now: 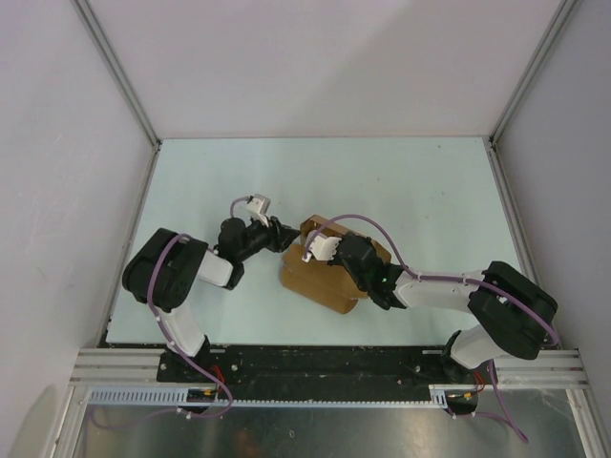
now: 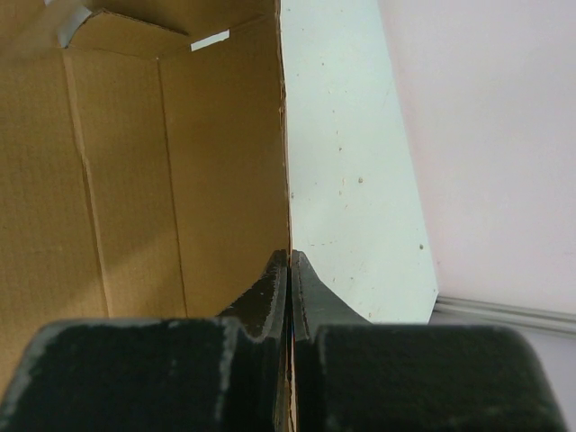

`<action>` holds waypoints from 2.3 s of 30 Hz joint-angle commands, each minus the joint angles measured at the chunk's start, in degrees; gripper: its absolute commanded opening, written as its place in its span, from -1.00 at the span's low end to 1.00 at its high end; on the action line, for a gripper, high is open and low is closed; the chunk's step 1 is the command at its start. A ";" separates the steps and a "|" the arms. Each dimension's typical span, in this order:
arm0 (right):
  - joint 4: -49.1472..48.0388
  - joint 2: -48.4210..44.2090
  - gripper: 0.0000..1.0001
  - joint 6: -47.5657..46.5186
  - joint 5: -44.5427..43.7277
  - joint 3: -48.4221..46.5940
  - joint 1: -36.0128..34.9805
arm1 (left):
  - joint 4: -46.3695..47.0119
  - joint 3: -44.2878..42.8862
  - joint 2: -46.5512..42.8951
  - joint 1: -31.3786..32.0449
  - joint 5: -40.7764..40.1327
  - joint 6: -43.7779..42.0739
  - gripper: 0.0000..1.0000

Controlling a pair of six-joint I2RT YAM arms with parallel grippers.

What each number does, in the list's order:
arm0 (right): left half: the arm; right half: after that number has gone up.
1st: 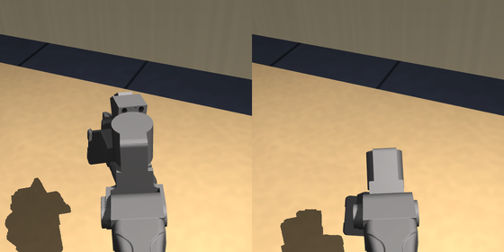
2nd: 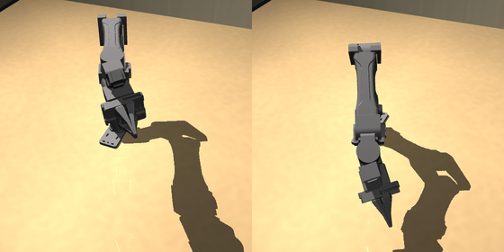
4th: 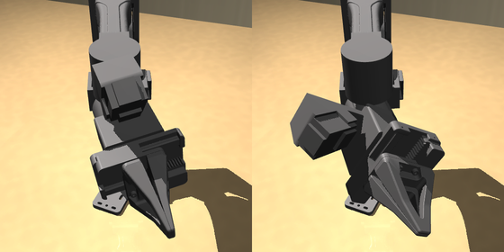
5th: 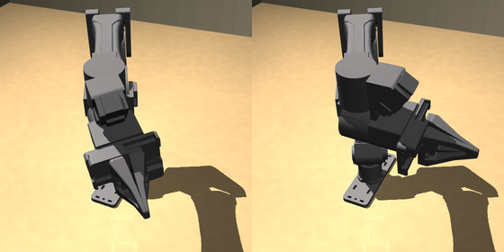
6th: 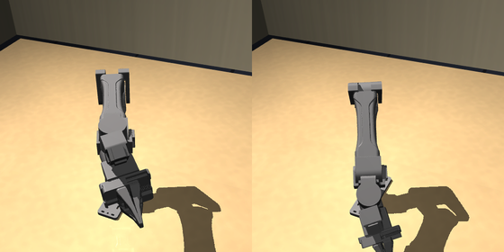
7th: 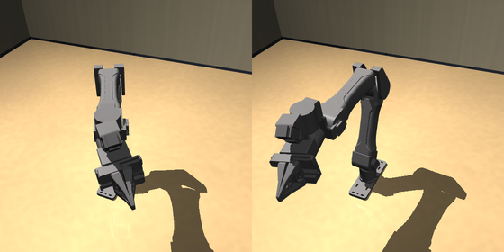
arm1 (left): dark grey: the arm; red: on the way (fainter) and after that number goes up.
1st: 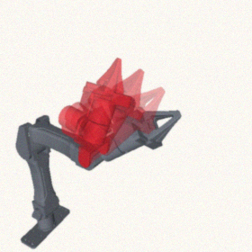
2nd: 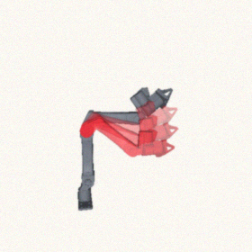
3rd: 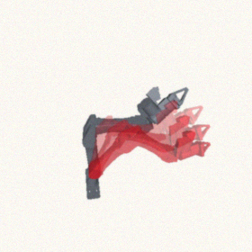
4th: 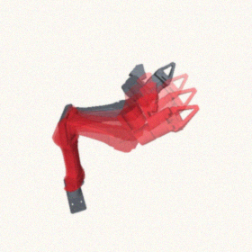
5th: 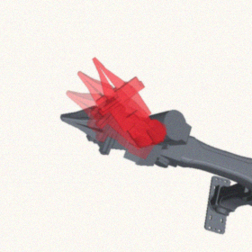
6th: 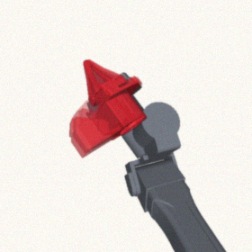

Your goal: Fold the paper box

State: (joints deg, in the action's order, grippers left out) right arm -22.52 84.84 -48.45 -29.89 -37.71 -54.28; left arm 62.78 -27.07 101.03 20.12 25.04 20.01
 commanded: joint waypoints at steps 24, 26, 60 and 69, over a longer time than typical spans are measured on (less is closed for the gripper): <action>-3.05 4.72 -1.00 -1.56 -6.85 0.10 -2.14 | 1.38 0.88 -0.75 3.26 1.77 -4.10 -0.11; -3.32 5.07 -1.00 -1.65 -7.02 0.10 -2.06 | 1.29 1.05 -0.58 2.91 1.68 -3.93 -0.10; -13.86 12.99 -1.00 -6.75 -15.11 0.10 -6.54 | 1.29 -1.23 1.71 0.62 5.20 -2.96 -0.10; -12.55 12.02 -1.00 -4.82 -13.62 0.10 -7.68 | 1.29 -2.81 2.41 1.50 4.58 -3.31 -0.13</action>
State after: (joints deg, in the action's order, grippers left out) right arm -35.86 96.55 -56.38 -46.72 -37.74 -60.95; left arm 62.37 -27.92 103.00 21.02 28.95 17.02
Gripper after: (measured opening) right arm 0.018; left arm 0.441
